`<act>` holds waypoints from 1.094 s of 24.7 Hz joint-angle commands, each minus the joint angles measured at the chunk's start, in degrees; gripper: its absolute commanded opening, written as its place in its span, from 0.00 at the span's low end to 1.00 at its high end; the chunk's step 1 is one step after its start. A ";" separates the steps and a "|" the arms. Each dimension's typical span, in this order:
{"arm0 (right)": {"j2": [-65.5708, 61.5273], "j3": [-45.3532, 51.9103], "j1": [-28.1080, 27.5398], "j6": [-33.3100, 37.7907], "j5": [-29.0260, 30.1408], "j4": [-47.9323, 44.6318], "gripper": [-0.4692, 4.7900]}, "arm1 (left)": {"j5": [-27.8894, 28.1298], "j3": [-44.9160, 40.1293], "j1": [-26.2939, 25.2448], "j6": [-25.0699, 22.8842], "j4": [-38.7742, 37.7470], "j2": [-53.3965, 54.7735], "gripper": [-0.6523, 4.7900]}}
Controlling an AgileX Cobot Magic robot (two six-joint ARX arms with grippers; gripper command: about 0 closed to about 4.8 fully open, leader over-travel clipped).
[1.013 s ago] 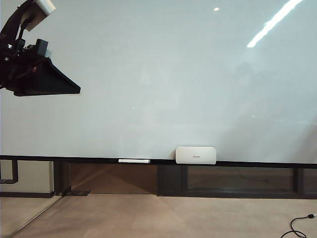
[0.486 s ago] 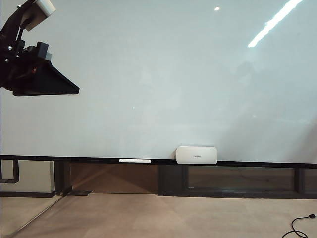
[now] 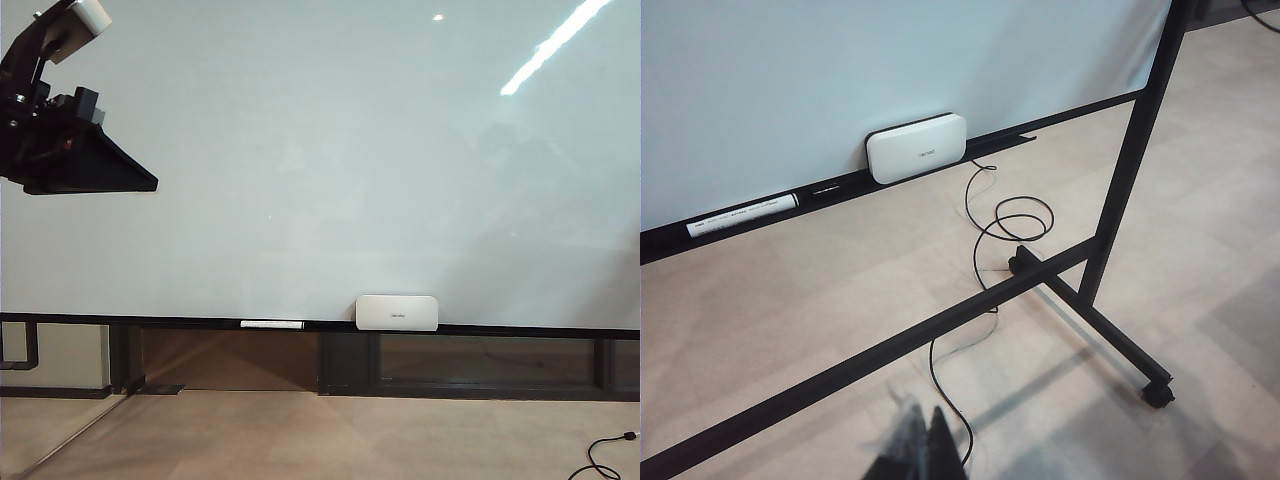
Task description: Reach to the right to find the marker pen, pick it up, and write the number 11 on the whiteboard.
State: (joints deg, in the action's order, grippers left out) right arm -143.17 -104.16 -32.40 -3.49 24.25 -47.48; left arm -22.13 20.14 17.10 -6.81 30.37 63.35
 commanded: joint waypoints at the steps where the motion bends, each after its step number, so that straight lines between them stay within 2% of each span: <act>1: 0.17 -2.12 -0.02 -0.22 1.36 4.20 0.61 | 0.11 0.20 0.00 -0.28 0.35 -0.09 0.11; 16: -1.27 -2.12 0.04 -1.01 1.81 4.74 0.61 | 0.39 0.20 0.00 -0.09 0.42 -0.09 0.11; 27: -2.64 -2.12 0.11 -1.25 2.05 -0.33 0.61 | 0.52 0.20 0.00 -0.09 0.63 -0.09 0.11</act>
State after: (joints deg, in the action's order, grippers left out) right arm -145.36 -106.21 -32.34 -4.60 25.80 -45.71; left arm -21.76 20.14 17.10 -6.81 30.24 63.35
